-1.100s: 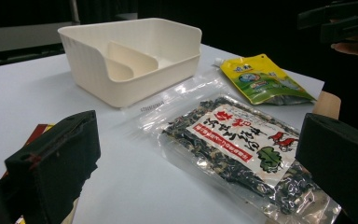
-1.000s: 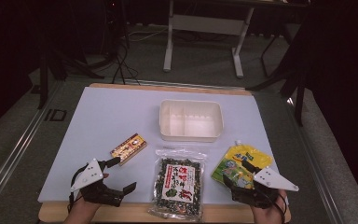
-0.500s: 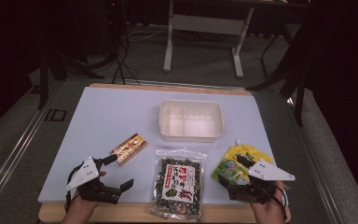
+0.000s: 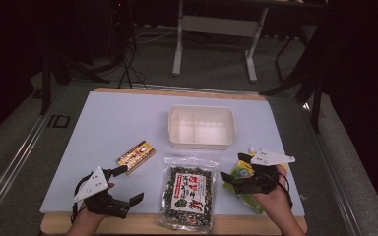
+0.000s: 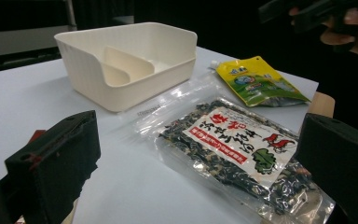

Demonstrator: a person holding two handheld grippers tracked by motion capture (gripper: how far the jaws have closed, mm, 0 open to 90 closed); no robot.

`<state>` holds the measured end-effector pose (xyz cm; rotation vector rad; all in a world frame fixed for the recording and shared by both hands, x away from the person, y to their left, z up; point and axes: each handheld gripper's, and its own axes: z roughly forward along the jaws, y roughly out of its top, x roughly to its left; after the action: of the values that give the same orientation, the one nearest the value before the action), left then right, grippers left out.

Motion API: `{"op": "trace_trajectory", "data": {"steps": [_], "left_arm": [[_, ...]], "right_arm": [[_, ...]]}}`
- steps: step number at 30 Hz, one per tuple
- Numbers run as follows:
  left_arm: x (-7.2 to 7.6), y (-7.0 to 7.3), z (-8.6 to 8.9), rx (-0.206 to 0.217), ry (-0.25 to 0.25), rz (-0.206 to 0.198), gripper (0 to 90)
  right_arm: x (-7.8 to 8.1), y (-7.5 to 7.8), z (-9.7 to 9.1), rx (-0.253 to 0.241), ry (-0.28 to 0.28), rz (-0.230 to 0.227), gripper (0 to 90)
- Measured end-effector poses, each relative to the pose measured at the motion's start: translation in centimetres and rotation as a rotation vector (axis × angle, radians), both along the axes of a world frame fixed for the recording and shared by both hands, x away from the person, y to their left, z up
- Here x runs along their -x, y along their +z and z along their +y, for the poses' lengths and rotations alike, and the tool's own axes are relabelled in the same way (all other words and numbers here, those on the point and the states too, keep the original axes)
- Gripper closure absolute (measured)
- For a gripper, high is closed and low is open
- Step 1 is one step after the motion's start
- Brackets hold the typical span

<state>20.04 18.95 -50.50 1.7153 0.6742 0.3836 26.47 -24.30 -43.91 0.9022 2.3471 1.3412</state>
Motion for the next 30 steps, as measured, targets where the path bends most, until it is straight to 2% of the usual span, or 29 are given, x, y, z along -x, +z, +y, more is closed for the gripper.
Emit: {"op": "trace_trajectory", "data": {"steps": [5, 7, 8, 10, 12, 17, 22, 26, 30], "left_arm": [[-0.1, -0.2, -0.1, 0.008, -0.009, 0.018, 0.0], [-0.1, -0.2, -0.1, 0.011, -0.011, 0.018, 0.0], [-0.1, -0.2, -0.1, 0.011, -0.010, 0.018, 0.0], [-0.1, -0.1, -0.1, 0.007, -0.015, 0.030, 0.0], [0.0, -0.1, -0.2, 0.003, -0.011, 0.025, 0.0], [0.0, -0.2, -0.2, -0.004, -0.008, 0.026, 0.0], [-0.1, -0.2, -0.2, -0.007, -0.006, 0.032, 0.0], [-0.2, -0.3, -0.2, -0.007, -0.009, 0.035, 0.0], [-0.2, -0.3, -0.2, -0.007, -0.011, 0.036, 0.0]], "right_arm": [[-1.6, -0.8, 0.7, 0.032, 0.021, 0.042, 16.8], [-2.3, -1.2, 0.9, 0.043, 0.024, 0.043, 21.8], [-2.7, -1.4, 1.0, 0.036, 0.036, 0.061, 22.0], [-3.5, -1.9, 1.2, 0.053, 0.040, 0.075, 26.4], [-4.2, -2.4, 1.4, 0.069, 0.036, 0.081, 30.0], [-6.4, -3.9, 1.7, 0.090, 0.041, 0.134, 35.9], [-8.0, -5.2, 1.6, 0.111, 0.031, 0.162, 37.7], [-9.1, -6.1, 1.2, 0.091, 0.022, 0.200, 37.5], [-9.8, -6.8, 1.0, 0.054, 0.048, 0.260, 36.9]]}}
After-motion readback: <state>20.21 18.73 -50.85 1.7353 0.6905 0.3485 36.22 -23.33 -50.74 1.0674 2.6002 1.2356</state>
